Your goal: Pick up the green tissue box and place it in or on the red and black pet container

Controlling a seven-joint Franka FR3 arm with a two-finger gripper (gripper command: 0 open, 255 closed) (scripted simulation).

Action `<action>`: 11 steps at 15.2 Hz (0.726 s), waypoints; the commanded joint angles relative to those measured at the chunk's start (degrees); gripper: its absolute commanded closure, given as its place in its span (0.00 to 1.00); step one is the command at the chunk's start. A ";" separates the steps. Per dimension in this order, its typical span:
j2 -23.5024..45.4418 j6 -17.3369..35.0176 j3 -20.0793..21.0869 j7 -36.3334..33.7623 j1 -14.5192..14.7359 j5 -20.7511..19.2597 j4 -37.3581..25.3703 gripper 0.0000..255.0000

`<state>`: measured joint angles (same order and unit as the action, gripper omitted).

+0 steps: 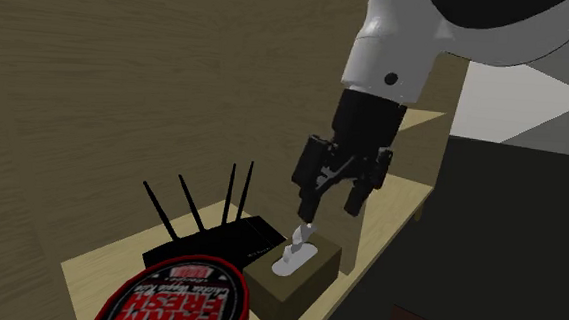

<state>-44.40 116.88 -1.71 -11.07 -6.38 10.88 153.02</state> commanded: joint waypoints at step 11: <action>12.57 32.90 -0.45 -5.74 0.29 11.00 10.31 0.00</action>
<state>-32.65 148.47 -2.17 -16.96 -6.52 21.34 163.01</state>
